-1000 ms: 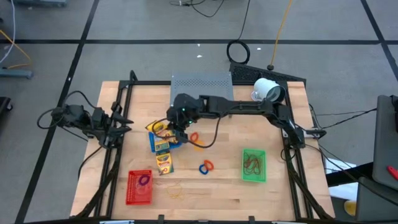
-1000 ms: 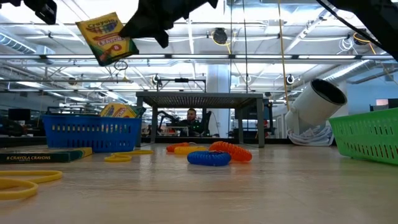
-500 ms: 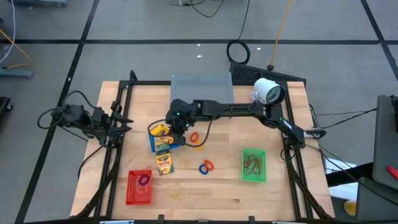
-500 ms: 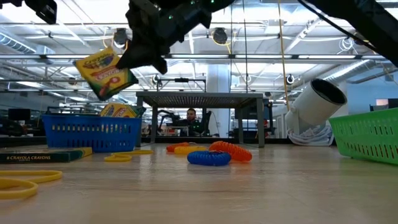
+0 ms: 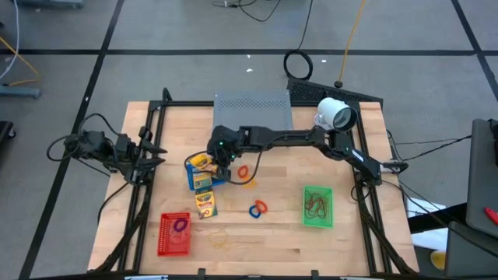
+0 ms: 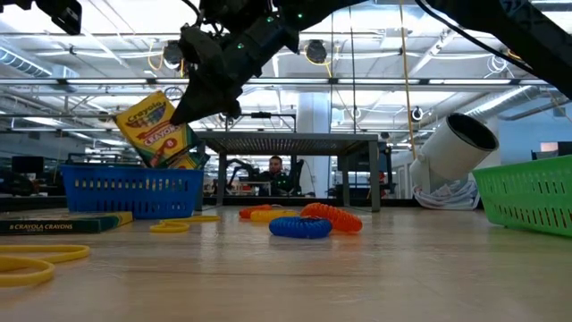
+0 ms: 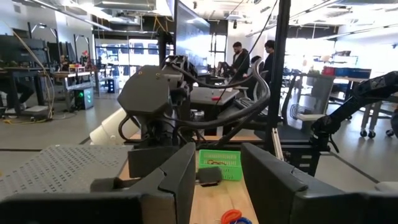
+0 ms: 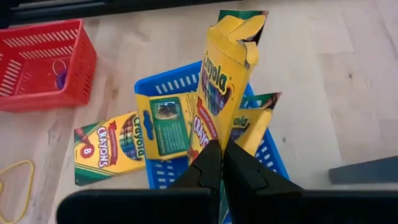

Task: Pick & Place Office Desk Supplies
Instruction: Put the yellow crayon box into the blue bin

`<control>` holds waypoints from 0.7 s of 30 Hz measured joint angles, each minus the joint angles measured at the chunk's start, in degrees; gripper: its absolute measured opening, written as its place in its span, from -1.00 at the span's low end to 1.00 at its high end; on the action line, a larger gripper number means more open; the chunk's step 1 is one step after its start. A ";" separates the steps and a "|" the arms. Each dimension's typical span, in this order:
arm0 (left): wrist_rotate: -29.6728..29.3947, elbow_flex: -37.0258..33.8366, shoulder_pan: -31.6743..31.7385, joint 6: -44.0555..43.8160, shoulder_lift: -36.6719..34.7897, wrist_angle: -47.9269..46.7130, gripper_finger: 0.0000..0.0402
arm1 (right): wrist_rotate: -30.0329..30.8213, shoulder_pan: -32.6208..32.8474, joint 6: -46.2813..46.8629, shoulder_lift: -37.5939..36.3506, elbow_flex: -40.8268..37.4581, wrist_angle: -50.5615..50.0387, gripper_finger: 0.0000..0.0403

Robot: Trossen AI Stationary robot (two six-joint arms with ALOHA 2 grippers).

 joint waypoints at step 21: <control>0.02 -0.02 0.00 -0.15 0.00 -0.43 -0.32 | 4.17 -0.23 -2.03 0.00 0.02 -7.51 -1.00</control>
